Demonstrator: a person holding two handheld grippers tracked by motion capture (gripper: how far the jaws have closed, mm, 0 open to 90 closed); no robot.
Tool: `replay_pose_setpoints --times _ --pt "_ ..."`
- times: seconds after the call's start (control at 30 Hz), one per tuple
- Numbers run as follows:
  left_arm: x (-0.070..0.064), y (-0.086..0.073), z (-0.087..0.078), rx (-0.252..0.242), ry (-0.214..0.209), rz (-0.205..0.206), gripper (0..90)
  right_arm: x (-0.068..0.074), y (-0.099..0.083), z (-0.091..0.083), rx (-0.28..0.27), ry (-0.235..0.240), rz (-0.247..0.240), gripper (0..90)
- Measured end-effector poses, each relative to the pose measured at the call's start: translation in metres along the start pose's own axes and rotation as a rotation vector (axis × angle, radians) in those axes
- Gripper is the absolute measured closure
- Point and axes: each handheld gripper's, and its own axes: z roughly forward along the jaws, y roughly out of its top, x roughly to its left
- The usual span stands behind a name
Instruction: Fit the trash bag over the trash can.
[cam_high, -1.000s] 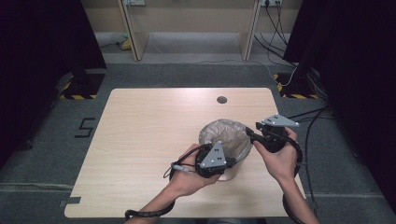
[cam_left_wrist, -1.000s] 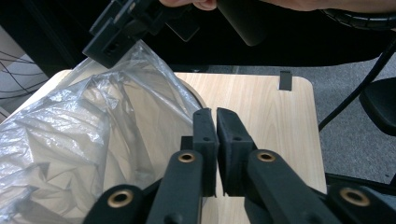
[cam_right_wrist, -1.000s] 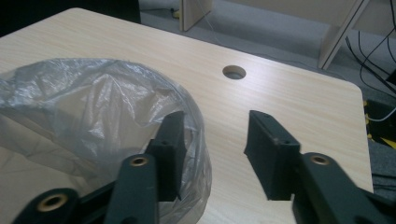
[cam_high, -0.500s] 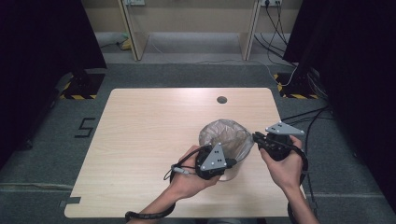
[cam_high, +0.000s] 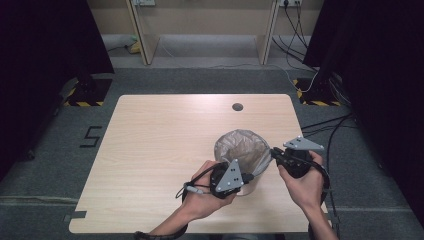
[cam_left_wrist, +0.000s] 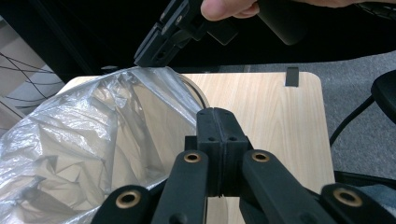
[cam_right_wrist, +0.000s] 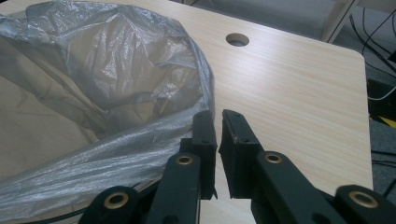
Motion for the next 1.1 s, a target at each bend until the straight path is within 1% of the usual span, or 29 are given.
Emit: replay_pose_setpoints --times 0.03,0.1,0.17,0.3,0.4,0.43,0.47,0.5,0.6,0.63,0.7,0.73,0.93,1.03,1.1 --pt "0.0 -0.001 0.0 -0.003 0.002 0.0 89.4 0.001 -0.001 0.0 -0.001 -0.003 0.003 84.1" --pt "-0.002 -0.002 -0.002 -0.006 0.014 0.017 89.4 0.002 -0.001 0.0 -0.004 -0.011 0.005 84.4" --pt "-0.002 -0.002 -0.002 -0.007 0.016 0.02 89.4 0.005 -0.002 0.0 -0.008 -0.016 0.009 84.6" --pt "0.003 -0.008 -0.008 -0.014 0.023 -0.003 89.4 0.008 -0.001 0.002 -0.01 -0.015 0.019 84.5" --pt "0.007 -0.011 -0.012 -0.003 0.041 -0.003 89.4 0.012 0.002 0.006 -0.013 -0.016 0.018 84.6" --pt "0.007 -0.011 -0.012 -0.003 0.041 -0.003 89.4 0.014 0.003 0.007 -0.015 -0.017 0.018 84.7" --pt "0.011 -0.014 -0.016 0.0 0.055 -0.011 89.4 0.016 0.004 0.009 -0.014 -0.015 0.017 84.6" --pt "0.013 -0.016 -0.017 0.001 0.061 -0.014 89.4 0.017 0.006 0.011 -0.013 -0.014 0.019 84.6" --pt "0.019 -0.02 -0.023 0.015 0.095 -0.011 89.3 0.022 0.01 0.015 -0.013 -0.01 0.015 84.7" --pt "0.022 -0.023 -0.026 0.018 0.107 -0.016 89.3 0.024 0.011 0.017 -0.013 -0.009 0.012 84.7" --pt "0.024 -0.024 -0.028 0.019 0.115 -0.02 89.3 0.028 0.014 0.02 -0.011 -0.003 0.012 84.7" --pt "0.028 -0.028 -0.031 0.019 0.128 -0.031 89.3 0.029 0.015 0.021 -0.012 -0.001 0.01 84.6" --pt "0.041 -0.038 -0.04 0.027 0.179 -0.062 89.3 0.036 0.019 0.025 -0.014 0.026 0.005 84.6" --pt "0.044 -0.041 -0.043 0.028 0.208 -0.063 89.3 0.038 0.02 0.025 -0.018 0.045 0.003 85.0" --pt "0.043 -0.042 -0.044 0.026 0.22 -0.061 89.4 0.039 0.019 0.024 -0.02 0.053 0.004 85.3"
